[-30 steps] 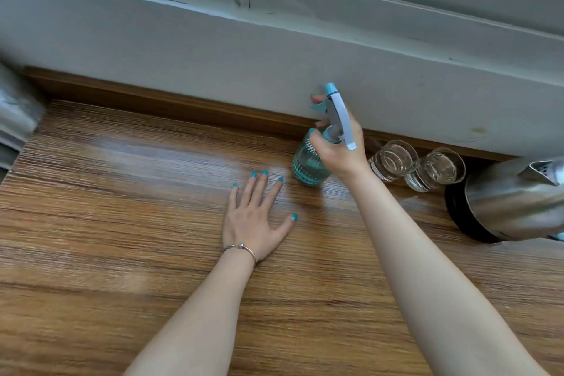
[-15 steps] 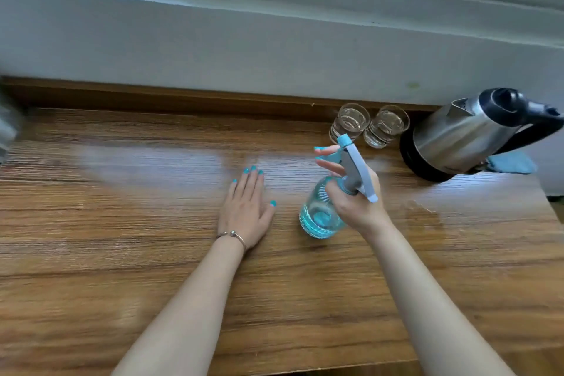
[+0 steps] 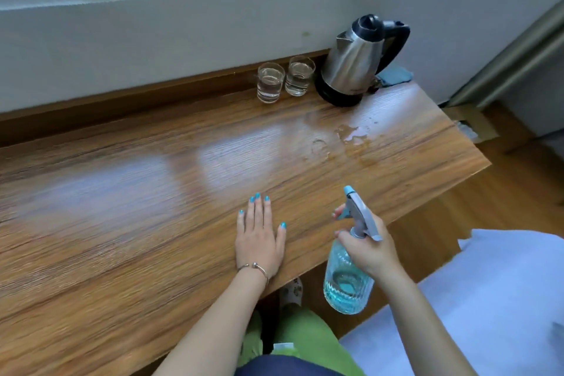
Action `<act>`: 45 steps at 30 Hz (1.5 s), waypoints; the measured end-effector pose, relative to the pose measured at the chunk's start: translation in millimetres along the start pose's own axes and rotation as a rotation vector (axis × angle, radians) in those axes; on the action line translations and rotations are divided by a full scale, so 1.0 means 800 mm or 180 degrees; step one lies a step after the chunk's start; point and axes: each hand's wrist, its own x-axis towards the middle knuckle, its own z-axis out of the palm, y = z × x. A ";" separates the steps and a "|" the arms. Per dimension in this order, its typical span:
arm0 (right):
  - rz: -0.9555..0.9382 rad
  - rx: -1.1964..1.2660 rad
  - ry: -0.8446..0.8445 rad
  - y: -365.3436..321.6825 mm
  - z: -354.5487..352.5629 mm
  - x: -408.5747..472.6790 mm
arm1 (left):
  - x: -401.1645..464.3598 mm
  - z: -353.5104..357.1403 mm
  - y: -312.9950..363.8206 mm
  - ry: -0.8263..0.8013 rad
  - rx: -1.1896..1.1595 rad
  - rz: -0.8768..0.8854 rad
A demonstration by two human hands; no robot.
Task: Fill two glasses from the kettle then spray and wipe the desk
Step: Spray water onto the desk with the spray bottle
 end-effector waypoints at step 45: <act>0.0562 0.0113 0.0464 0.020 -0.007 0.004 | 0.004 -0.003 -0.023 0.0108 0.0036 0.0372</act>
